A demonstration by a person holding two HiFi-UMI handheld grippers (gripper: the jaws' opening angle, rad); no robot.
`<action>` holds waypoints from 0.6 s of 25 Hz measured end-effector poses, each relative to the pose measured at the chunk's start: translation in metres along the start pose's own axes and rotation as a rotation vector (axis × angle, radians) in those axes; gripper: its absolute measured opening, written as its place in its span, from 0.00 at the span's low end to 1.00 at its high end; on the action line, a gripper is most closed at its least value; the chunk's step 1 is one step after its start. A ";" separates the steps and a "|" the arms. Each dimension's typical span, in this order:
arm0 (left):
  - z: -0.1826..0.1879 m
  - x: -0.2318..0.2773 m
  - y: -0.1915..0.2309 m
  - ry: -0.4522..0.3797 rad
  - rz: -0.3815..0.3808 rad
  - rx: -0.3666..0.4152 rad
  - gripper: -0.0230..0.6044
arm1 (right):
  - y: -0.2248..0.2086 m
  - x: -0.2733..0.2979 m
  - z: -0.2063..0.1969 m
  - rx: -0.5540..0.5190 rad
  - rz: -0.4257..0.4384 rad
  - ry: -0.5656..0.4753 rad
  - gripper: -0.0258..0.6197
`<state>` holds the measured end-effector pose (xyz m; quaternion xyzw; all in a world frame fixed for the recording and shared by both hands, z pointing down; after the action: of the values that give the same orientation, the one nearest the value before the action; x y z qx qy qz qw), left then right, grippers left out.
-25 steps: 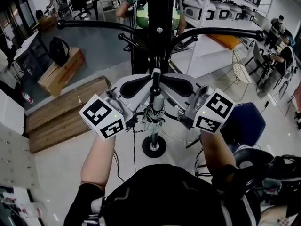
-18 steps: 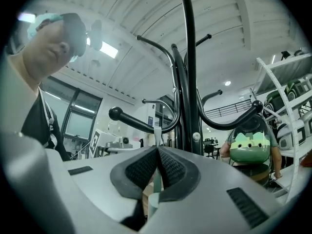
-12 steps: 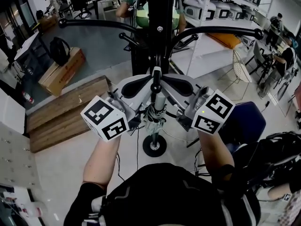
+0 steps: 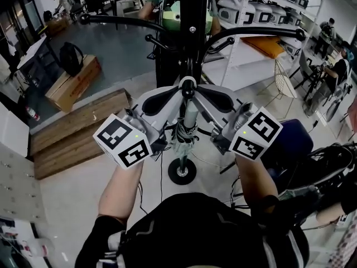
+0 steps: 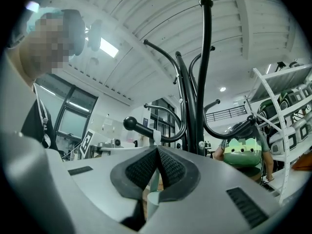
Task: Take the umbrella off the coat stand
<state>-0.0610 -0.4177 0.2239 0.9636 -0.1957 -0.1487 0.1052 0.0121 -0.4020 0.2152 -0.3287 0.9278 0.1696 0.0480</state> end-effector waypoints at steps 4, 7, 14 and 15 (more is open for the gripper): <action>0.003 -0.003 -0.009 -0.013 -0.013 0.007 0.06 | 0.005 -0.004 0.007 -0.013 -0.006 -0.003 0.05; 0.008 -0.008 -0.022 -0.023 -0.033 0.010 0.06 | 0.014 -0.008 0.017 -0.020 -0.020 -0.009 0.05; 0.022 -0.027 -0.037 -0.038 -0.080 -0.007 0.06 | 0.031 -0.010 0.035 -0.028 -0.070 -0.015 0.05; 0.022 -0.028 -0.039 -0.039 -0.090 -0.010 0.06 | 0.033 -0.010 0.037 -0.031 -0.078 -0.015 0.05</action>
<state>-0.0789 -0.3741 0.1993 0.9678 -0.1535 -0.1729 0.0994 -0.0011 -0.3593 0.1916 -0.3639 0.9113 0.1842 0.0563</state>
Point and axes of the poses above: the fingertips, and each gripper's own axes: x forward along the fingers, y to its left, z out of its top, the point moved 3 cm from there along -x, backward along the fingers, and after that the axes turned 13 degrees about -x, right-handed, at the moved point
